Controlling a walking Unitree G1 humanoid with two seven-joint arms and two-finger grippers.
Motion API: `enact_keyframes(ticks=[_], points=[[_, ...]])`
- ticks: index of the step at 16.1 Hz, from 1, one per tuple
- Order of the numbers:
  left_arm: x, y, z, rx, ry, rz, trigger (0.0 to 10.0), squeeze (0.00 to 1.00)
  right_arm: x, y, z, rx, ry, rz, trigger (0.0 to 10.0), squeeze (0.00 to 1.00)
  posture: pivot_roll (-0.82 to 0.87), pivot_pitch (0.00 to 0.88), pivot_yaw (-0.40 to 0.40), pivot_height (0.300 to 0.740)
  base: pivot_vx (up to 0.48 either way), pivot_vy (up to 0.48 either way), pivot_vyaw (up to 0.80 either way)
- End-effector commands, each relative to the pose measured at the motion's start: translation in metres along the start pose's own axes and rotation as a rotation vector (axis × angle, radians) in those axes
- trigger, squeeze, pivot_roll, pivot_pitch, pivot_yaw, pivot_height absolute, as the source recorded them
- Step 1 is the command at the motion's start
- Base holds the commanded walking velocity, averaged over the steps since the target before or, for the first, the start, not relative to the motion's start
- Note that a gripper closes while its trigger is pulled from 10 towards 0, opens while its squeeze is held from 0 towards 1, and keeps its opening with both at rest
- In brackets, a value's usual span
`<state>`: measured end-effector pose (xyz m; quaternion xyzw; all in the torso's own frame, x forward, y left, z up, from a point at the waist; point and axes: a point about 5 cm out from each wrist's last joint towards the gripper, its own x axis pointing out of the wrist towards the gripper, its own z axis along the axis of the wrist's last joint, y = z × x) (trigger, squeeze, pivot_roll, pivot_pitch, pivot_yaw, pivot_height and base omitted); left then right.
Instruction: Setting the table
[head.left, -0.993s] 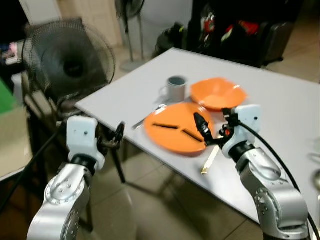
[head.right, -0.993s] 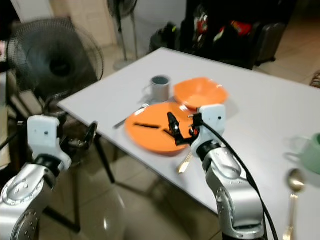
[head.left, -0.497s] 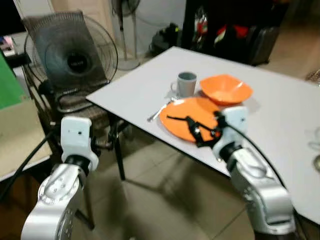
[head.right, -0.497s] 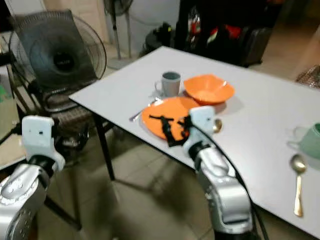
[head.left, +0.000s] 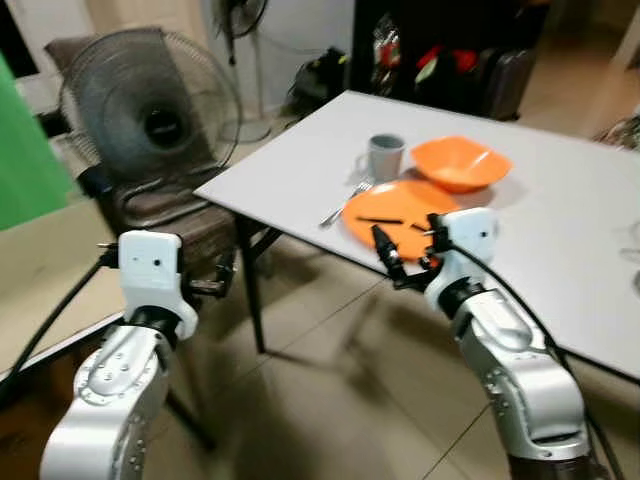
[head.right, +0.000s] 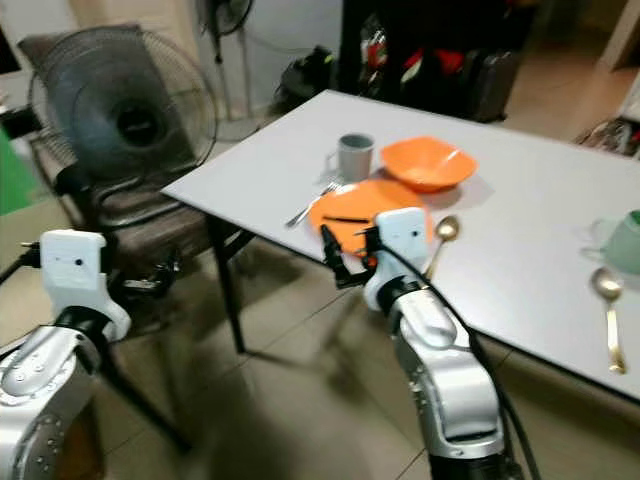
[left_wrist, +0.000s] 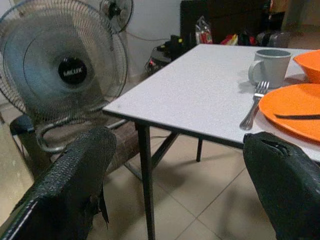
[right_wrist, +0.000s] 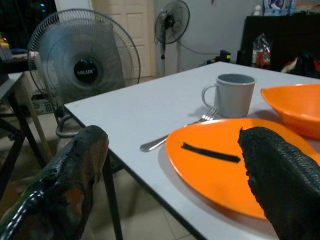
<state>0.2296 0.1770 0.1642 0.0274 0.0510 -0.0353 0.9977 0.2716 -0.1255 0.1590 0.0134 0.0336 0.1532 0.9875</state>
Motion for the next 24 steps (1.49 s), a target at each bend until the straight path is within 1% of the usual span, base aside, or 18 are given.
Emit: enact_keyframes(ticks=[1, 4, 6, 10, 12, 13, 15, 18, 21, 22, 23, 24], points=[[-0.001, 0.002, 0.002, 0.009, 0.002, 0.013, 10.0, 0.00, 0.002, 0.002, 0.001, 0.018, -0.007, 0.021, 10.0, 0.93, -0.02, 0.000, 0.033, 0.740, 0.000, 0.300, 0.80], [-0.003, 0.002, 0.002, 0.010, 0.006, 0.020, 10.0, 0.00, 0.005, 0.006, 0.001, 0.031, -0.004, 0.052, 10.0, 0.93, -0.02, 0.000, 0.032, 0.740, 0.000, 0.298, 0.80], [-0.001, 0.004, 0.004, 0.008, -0.001, 0.033, 10.0, 0.00, 0.007, 0.007, 0.001, 0.050, 0.002, 0.071, 10.0, 0.93, -0.02, 0.000, 0.029, 0.740, 0.000, 0.262, 0.80], [-0.001, 0.005, 0.008, 0.018, -0.015, 0.046, 10.0, 0.00, 0.009, 0.005, -0.003, 0.086, 0.014, 0.085, 10.0, 0.93, 0.00, 0.000, 0.015, 0.740, 0.000, 0.000, 0.80], [-0.001, 0.006, 0.011, 0.039, -0.029, 0.052, 10.0, 0.00, 0.010, 0.007, -0.005, 0.111, 0.024, 0.112, 10.0, 0.93, 0.00, 0.000, 0.011, 0.740, 0.000, 0.000, 0.80], [0.000, 0.007, 0.013, 0.058, -0.043, 0.051, 10.0, 0.00, 0.010, 0.011, -0.008, 0.125, 0.032, 0.140, 10.0, 0.93, 0.01, 0.000, 0.010, 0.740, 0.000, 0.000, 0.80], [0.000, 0.007, 0.014, 0.068, -0.051, 0.041, 10.0, 0.00, 0.011, 0.014, -0.009, 0.136, 0.035, 0.156, 10.0, 0.93, 0.01, 0.000, 0.012, 0.740, 0.000, 0.000, 0.80], [0.000, 0.007, 0.015, 0.071, -0.056, 0.033, 10.0, 0.00, 0.011, 0.014, -0.009, 0.137, 0.032, 0.157, 10.0, 0.93, 0.01, 0.000, 0.020, 0.740, 0.000, 0.000, 0.80], [0.001, 0.007, 0.014, 0.068, -0.055, 0.020, 10.0, 0.00, 0.010, 0.015, -0.008, 0.107, 0.028, 0.161, 10.0, 0.93, 0.00, 0.000, 0.031, 0.740, 0.082, 0.000, 0.80], [0.001, 0.007, 0.014, 0.068, -0.054, 0.019, 10.0, 0.00, 0.009, 0.017, -0.007, 0.082, 0.019, 0.171, 10.0, 0.88, 0.00, 0.000, 0.031, 0.740, 0.270, 0.000, 0.43], [0.001, 0.007, 0.014, 0.068, -0.053, 0.019, 10.0, 0.00, 0.009, 0.018, -0.007, 0.081, 0.020, 0.173, 10.0, 0.36, 0.00, 0.000, 0.030, 0.740, 0.270, 0.000, 0.00], [0.001, 0.007, 0.014, 0.069, -0.053, 0.019, 10.0, 0.00, 0.009, 0.020, -0.009, 0.081, 0.026, 0.179, 10.0, 0.01, 0.01, 0.000, 0.027, 0.740, 0.274, 0.000, 0.00]])
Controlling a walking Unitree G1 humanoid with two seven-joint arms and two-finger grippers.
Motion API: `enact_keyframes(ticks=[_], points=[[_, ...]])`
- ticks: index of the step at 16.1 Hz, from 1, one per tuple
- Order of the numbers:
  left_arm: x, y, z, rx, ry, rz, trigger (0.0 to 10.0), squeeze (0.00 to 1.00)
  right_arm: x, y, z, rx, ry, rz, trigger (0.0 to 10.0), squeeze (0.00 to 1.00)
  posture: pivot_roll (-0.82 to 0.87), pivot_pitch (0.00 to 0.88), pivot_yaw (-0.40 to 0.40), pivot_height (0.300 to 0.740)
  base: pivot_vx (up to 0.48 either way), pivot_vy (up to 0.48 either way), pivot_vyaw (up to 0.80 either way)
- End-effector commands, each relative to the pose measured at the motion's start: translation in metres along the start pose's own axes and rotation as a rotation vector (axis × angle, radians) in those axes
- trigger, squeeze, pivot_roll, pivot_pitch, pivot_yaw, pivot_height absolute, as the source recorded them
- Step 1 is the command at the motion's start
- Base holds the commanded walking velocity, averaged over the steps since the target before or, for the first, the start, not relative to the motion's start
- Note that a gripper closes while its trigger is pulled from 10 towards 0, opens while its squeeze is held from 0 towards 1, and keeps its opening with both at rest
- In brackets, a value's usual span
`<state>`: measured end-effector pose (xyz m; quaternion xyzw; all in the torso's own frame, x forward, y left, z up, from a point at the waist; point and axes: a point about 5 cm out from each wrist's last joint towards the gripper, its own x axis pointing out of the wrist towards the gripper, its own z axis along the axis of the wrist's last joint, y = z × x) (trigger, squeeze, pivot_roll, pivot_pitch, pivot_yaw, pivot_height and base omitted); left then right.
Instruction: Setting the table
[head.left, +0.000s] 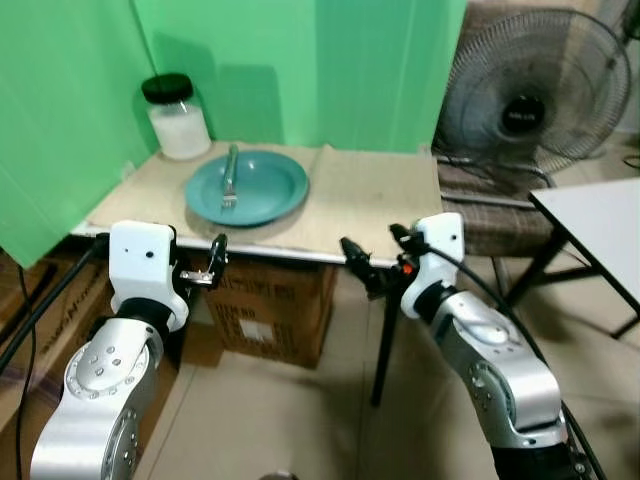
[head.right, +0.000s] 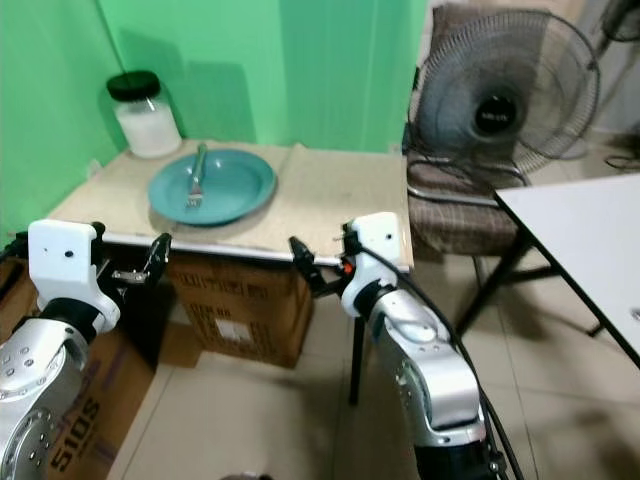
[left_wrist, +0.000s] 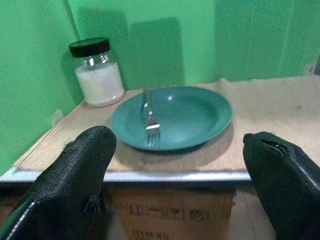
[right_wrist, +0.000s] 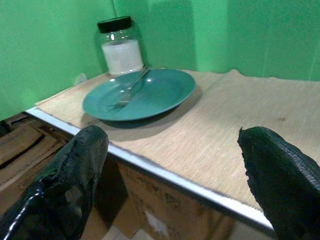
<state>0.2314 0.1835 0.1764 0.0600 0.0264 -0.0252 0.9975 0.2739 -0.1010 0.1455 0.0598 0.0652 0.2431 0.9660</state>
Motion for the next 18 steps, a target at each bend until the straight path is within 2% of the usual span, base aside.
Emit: enact_keyframes(ticks=[1, 3, 10, 15, 18], points=[[-0.001, 0.001, 0.001, 0.003, -0.003, -0.002, 10.0, 0.00, -0.001, 0.001, 0.004, -0.023, -0.019, 0.007, 10.0, 0.00, 0.01, 0.000, 0.023, 0.740, 0.289, 0.000, 0.00], [-0.002, 0.002, 0.000, 0.004, -0.001, 0.000, 10.0, 0.00, 0.001, 0.003, 0.005, -0.037, -0.019, 0.026, 10.0, 0.00, 0.01, 0.000, 0.021, 0.740, 0.296, 0.000, 0.00], [-0.006, 0.003, 0.000, 0.011, 0.002, 0.007, 10.0, 0.00, 0.005, 0.012, 0.006, -0.054, -0.028, 0.102, 10.0, 0.00, 0.03, 0.000, 0.008, 0.740, 0.310, 0.000, 0.73], [-0.011, 0.003, -0.001, 0.028, 0.002, 0.024, 10.0, 0.00, 0.013, 0.017, 0.007, -0.084, -0.024, 0.176, 10.0, 0.00, 0.06, 0.000, -0.034, 0.740, 0.311, 0.000, 0.80], [-0.011, 0.000, -0.003, 0.031, 0.008, 0.011, 10.0, 0.00, 0.014, 0.015, 0.007, -0.069, -0.020, 0.176, 10.0, 0.00, 0.05, 0.000, -0.025, 0.740, 0.310, 0.000, 0.00]])
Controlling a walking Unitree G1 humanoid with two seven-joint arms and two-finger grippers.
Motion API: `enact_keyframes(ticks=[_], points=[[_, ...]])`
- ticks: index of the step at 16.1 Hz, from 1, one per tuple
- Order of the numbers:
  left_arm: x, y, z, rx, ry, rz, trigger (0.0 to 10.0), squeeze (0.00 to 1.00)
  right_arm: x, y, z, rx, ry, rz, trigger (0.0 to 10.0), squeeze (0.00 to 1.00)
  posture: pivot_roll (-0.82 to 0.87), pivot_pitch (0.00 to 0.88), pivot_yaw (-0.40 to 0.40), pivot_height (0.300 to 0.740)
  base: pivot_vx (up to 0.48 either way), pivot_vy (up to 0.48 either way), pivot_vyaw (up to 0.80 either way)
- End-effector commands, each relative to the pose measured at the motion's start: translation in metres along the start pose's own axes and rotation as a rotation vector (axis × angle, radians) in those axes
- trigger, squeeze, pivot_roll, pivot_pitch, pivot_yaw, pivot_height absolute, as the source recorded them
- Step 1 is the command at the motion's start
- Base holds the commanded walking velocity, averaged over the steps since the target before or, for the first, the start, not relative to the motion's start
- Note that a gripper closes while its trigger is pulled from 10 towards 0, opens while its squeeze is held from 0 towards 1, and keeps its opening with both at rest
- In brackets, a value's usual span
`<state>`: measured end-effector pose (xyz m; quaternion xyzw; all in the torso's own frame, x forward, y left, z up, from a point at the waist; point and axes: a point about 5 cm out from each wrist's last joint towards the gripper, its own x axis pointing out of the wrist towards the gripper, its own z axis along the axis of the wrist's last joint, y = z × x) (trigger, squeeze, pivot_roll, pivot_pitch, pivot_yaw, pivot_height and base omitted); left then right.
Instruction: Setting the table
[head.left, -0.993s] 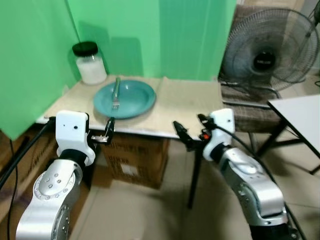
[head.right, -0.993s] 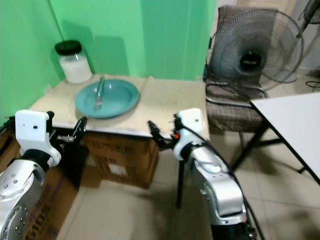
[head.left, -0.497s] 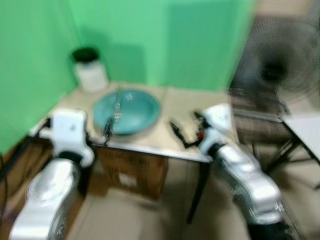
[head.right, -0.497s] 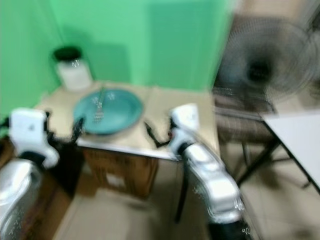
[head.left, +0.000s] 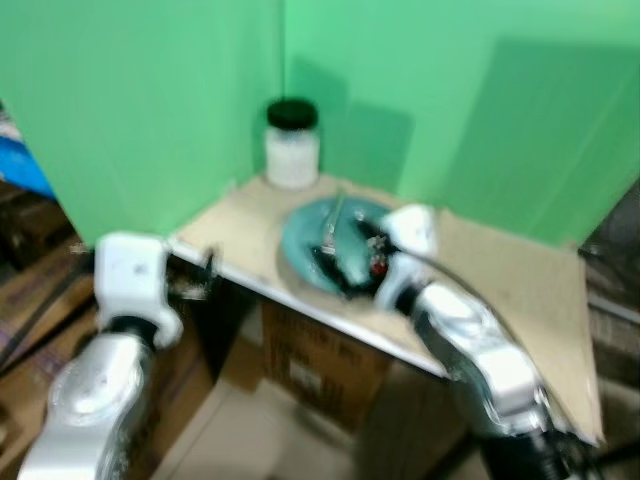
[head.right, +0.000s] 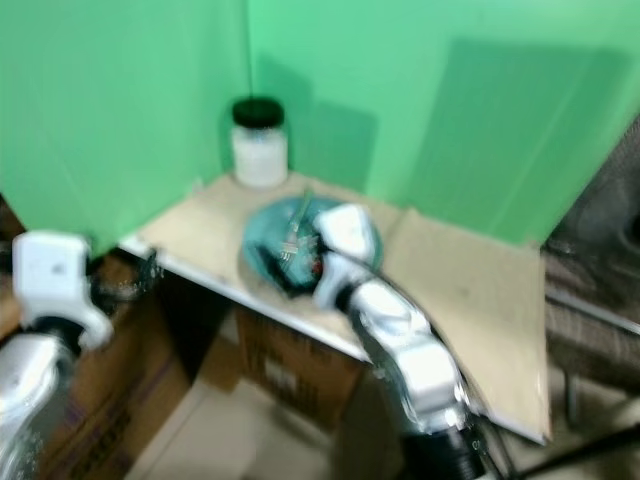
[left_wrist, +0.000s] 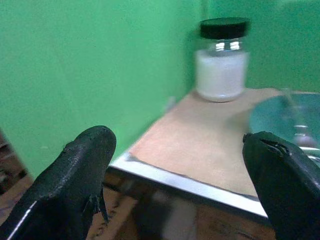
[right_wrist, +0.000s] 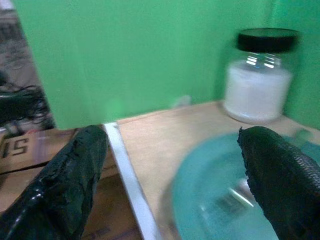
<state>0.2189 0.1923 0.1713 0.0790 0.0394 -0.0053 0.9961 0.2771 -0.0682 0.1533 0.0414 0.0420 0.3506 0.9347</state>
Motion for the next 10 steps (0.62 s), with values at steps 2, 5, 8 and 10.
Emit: enact_keyframes(ticks=[2, 5, 8, 10], points=[[0.002, -0.009, 0.004, 0.002, -0.020, -0.040, 10.0, 0.00, -0.007, -0.013, 0.000, -0.008, 0.001, -0.049, 10.0, 0.00, 0.05, 0.000, -0.024, 0.740, 0.308, 0.000, 0.00], [0.004, -0.011, 0.004, 0.012, -0.017, -0.067, 10.0, 0.00, -0.008, -0.014, -0.002, 0.008, 0.018, -0.064, 10.0, 0.00, 0.05, 0.000, -0.010, 0.740, 0.311, 0.000, 0.00], [0.003, -0.013, 0.004, 0.019, -0.009, -0.094, 10.0, 0.00, -0.009, -0.015, -0.006, 0.015, 0.040, -0.082, 10.0, 0.00, 0.04, 0.000, 0.001, 0.740, 0.310, 0.000, 0.00], [0.003, -0.014, 0.003, 0.025, -0.001, -0.116, 10.0, 0.00, -0.009, -0.014, -0.010, 0.021, 0.066, -0.092, 10.0, 0.00, 0.04, 0.000, 0.011, 0.740, 0.311, 0.000, 0.00]])
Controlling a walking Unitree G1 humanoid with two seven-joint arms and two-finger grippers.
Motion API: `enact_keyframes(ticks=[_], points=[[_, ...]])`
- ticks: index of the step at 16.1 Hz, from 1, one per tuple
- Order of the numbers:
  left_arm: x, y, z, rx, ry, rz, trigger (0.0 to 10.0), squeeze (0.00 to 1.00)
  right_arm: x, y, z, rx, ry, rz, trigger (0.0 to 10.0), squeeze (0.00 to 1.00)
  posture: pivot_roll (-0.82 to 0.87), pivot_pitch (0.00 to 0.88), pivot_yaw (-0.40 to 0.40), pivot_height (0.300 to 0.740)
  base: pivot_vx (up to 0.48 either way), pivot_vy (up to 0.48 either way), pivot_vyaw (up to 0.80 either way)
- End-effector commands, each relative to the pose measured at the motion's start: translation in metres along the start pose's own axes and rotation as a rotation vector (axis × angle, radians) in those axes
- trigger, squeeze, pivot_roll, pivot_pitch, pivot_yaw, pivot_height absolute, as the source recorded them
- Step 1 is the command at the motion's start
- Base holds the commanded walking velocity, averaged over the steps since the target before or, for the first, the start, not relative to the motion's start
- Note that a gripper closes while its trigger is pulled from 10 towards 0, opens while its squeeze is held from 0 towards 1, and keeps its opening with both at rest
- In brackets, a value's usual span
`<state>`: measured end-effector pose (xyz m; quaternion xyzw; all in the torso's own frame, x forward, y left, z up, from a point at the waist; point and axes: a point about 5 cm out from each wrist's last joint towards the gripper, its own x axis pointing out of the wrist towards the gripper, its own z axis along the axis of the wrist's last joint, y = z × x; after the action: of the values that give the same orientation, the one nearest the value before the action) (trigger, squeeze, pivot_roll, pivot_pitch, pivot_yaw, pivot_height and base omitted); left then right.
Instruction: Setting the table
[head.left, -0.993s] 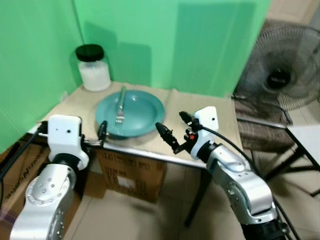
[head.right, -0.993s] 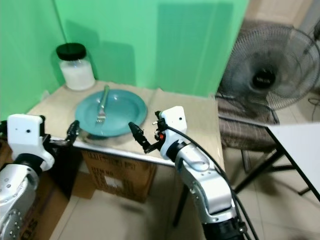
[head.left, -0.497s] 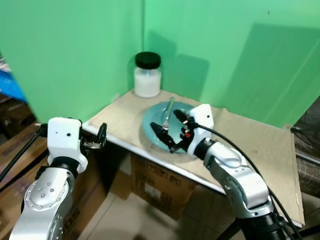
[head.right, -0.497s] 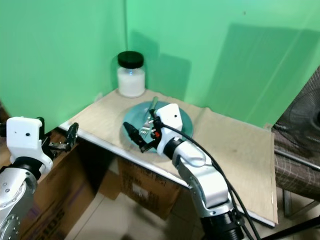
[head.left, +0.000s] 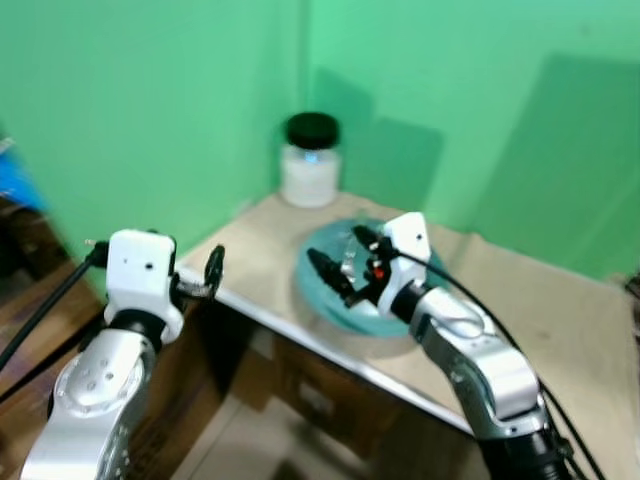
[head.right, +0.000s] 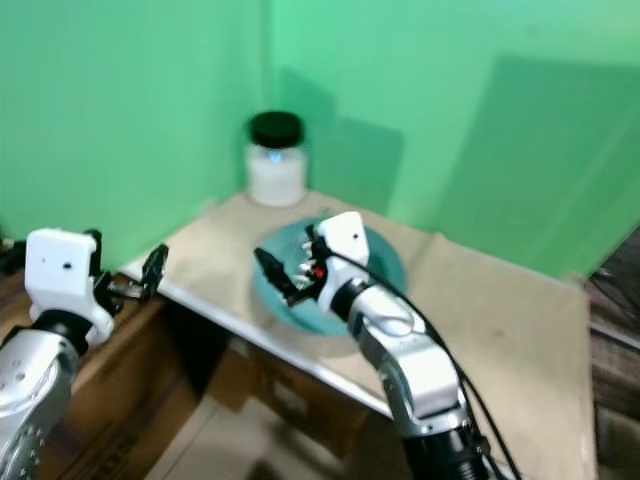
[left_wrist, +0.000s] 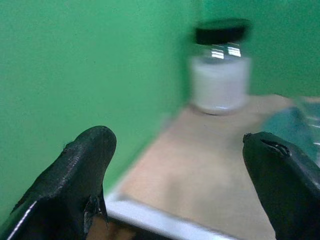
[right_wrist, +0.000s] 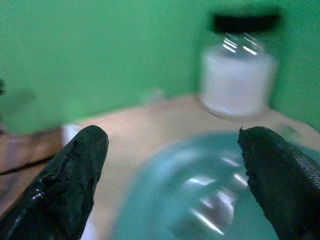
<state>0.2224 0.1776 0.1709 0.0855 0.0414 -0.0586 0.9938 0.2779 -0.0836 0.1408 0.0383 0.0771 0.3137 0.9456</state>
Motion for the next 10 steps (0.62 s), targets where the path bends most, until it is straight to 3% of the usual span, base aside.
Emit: enact_keyframes(ticks=[1, 2, 3, 4, 6, 10], points=[[-0.001, -0.001, -0.001, 0.009, 0.010, -0.021, 10.0, 0.00, 0.002, 0.001, 0.000, 0.012, 0.020, -0.009, 10.0, 0.00, 0.04, 0.000, 0.012, 0.740, 0.315, 0.000, 0.00], [-0.002, -0.001, -0.001, 0.010, 0.012, -0.024, 10.0, 0.00, 0.003, 0.001, 0.000, 0.019, 0.024, -0.007, 10.0, 0.00, 0.04, 0.000, 0.012, 0.740, 0.315, 0.000, 0.00], [-0.002, -0.001, -0.003, 0.013, 0.019, -0.034, 10.0, 0.00, 0.005, 0.001, -0.002, 0.036, 0.046, -0.017, 10.0, 0.27, 0.03, 0.000, 0.019, 0.740, 0.311, 0.000, 0.00], [-0.002, -0.002, -0.004, 0.015, 0.026, -0.051, 10.0, 0.00, 0.008, -0.003, -0.004, 0.024, 0.080, -0.051, 10.0, 1.00, 0.02, 0.000, 0.021, 0.740, 0.311, 0.000, 0.00], [-0.003, -0.004, -0.006, 0.010, 0.035, -0.086, 10.0, 0.00, 0.012, -0.009, -0.010, 0.020, 0.148, -0.105, 10.0, 1.00, 0.02, 0.000, 0.018, 0.740, 0.272, 0.000, 0.00], [-0.015, -0.007, -0.011, 0.041, 0.056, -0.247, 10.0, 0.00, 0.028, -0.022, -0.012, 0.145, 0.215, -0.274, 10.0, 1.00, 0.03, 0.000, 0.002, 0.740, 0.000, 0.000, 0.00]])
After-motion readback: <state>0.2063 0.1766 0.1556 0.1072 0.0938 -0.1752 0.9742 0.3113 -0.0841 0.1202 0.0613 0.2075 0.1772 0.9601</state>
